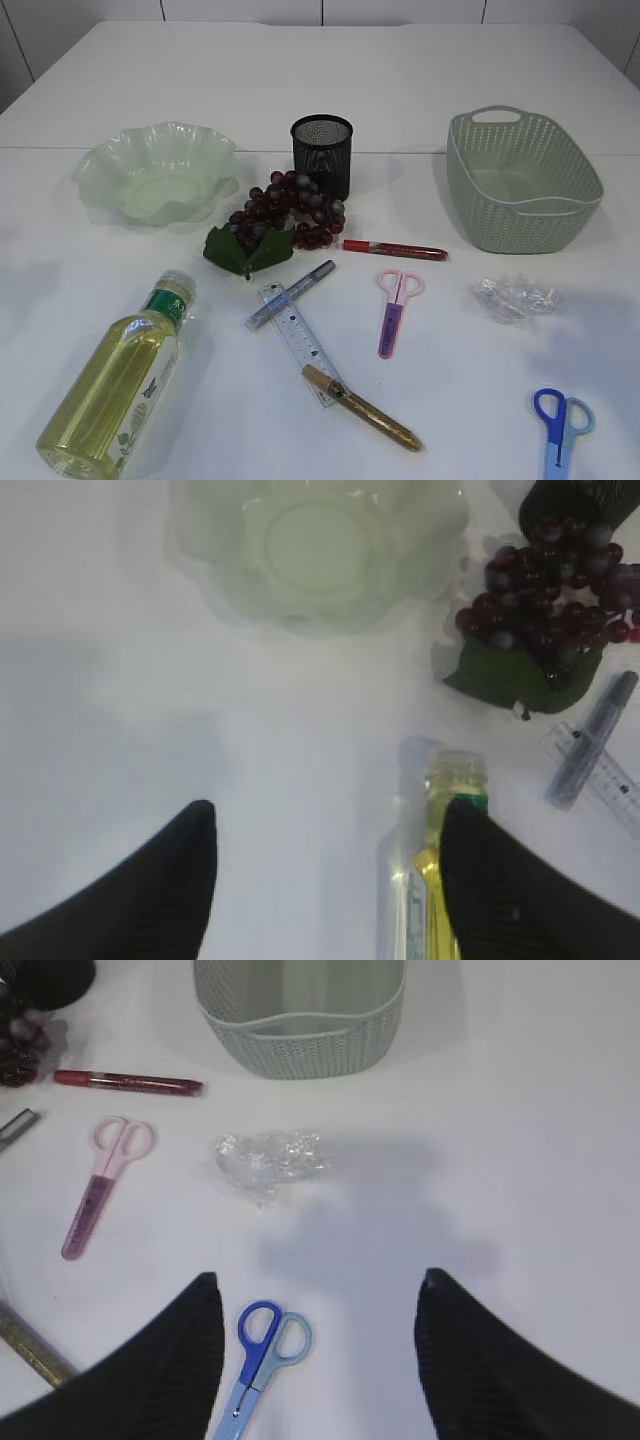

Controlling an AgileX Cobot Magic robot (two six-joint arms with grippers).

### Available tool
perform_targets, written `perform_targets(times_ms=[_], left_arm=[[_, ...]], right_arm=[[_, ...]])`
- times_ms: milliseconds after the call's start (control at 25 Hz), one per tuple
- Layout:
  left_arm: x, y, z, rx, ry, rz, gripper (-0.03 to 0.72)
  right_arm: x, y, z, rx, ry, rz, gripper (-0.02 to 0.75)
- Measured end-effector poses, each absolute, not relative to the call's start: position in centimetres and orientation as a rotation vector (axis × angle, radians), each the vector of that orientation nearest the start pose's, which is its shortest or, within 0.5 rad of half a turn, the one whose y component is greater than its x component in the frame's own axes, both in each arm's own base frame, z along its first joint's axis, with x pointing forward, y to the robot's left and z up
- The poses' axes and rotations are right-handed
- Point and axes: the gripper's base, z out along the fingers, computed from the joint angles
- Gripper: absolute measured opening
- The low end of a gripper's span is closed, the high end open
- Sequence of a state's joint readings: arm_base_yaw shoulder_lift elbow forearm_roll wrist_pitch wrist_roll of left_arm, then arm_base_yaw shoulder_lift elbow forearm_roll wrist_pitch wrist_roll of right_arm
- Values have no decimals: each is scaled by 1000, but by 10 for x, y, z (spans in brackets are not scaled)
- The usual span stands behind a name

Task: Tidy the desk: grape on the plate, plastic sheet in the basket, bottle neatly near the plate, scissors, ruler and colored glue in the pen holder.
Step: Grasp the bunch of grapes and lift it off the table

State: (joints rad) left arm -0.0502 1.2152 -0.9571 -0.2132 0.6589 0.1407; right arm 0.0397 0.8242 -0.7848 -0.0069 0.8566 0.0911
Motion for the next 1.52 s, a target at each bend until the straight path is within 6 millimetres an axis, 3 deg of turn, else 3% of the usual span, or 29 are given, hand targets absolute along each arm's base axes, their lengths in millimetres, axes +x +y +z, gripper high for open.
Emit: perform_targets(times_ms=[160, 280, 520, 680, 840, 1040, 1520], left_arm=[[309, -37, 319, 177, 2458, -286, 509], [351, -57, 318, 268, 2491, -332, 508], [425, -125, 294, 469, 2508, -406, 508], [455, -170, 262, 578, 2519, -441, 508], [466, -200, 226, 659, 2548, -437, 515], [467, -214, 191, 755, 2598, -336, 565], [470, -217, 184, 762, 2577, -307, 575]], right_arm=[[175, 7, 322, 58, 2487, 53, 477], [189, 8, 318, 51, 2551, 46, 477], [201, 9, 307, 39, 2617, 47, 477], [203, 9, 305, 37, 2626, 45, 477], [203, 9, 305, 37, 2632, 45, 476], [202, 9, 304, 34, 2642, 44, 476], [202, 9, 304, 34, 2645, 43, 476]])
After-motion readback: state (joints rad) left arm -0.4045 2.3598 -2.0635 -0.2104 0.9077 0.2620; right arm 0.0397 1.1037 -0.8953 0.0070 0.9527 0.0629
